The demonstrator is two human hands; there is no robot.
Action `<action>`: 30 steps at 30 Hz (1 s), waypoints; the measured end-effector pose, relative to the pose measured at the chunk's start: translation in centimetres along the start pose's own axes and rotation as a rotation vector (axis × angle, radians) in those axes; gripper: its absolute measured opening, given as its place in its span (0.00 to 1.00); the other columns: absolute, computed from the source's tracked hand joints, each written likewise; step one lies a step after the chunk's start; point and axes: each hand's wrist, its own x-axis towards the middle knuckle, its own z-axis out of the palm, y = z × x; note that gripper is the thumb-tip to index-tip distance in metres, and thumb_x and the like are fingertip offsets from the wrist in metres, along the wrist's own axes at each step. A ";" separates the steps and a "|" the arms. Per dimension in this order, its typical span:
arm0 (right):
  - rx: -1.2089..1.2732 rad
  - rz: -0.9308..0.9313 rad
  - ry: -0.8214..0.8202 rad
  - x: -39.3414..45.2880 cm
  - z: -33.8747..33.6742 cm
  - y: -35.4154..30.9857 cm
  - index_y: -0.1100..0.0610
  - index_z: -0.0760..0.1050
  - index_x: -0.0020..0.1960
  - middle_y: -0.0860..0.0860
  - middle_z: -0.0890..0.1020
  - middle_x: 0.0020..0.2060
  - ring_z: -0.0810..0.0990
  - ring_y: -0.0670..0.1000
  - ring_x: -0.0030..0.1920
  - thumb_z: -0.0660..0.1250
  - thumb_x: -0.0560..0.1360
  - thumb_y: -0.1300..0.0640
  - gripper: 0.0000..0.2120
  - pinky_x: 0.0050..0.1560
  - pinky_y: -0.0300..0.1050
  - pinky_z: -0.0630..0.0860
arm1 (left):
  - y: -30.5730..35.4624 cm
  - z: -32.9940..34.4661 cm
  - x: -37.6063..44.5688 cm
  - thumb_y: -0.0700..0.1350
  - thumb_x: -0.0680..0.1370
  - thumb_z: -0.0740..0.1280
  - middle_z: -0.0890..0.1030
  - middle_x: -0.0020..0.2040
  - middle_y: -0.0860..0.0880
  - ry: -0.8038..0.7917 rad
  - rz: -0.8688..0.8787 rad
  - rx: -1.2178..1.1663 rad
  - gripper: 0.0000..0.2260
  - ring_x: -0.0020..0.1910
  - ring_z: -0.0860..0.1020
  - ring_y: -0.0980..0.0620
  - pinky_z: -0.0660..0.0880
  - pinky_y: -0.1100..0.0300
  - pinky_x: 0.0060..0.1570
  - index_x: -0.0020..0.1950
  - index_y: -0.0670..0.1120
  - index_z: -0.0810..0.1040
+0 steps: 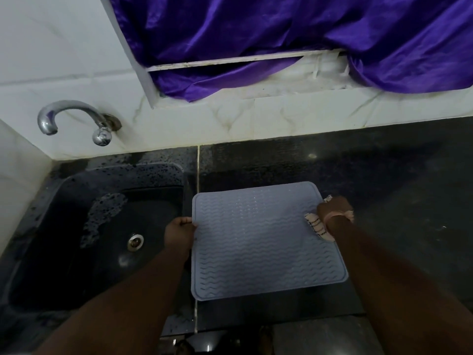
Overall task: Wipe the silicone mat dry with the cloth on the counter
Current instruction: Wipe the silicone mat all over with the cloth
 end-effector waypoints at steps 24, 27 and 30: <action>-0.478 -0.523 0.148 -26.8 16.5 -3.4 0.56 0.71 0.63 0.55 0.80 0.56 0.80 0.56 0.56 0.56 0.80 0.58 0.13 0.58 0.51 0.76 | -6.6 -8.4 -3.4 0.54 0.72 0.75 0.73 0.69 0.47 -0.339 0.833 0.861 0.26 0.65 0.71 0.44 0.70 0.53 0.66 0.70 0.58 0.76; -0.409 -0.725 -0.085 -31.2 19.9 -5.5 0.56 0.71 0.62 0.51 0.82 0.52 0.81 0.55 0.52 0.59 0.78 0.58 0.13 0.52 0.46 0.76 | -6.6 -9.2 -3.5 0.44 0.75 0.70 0.76 0.66 0.45 -0.360 0.858 0.722 0.18 0.61 0.77 0.44 0.74 0.52 0.62 0.66 0.50 0.80; -0.148 -0.621 -0.233 -29.8 16.5 -5.8 0.51 0.72 0.53 0.45 0.79 0.43 0.81 0.54 0.48 0.64 0.77 0.58 0.06 0.46 0.43 0.73 | -6.3 -9.8 -3.7 0.48 0.71 0.75 0.73 0.69 0.45 -0.409 0.810 0.746 0.25 0.65 0.74 0.44 0.72 0.54 0.65 0.68 0.51 0.77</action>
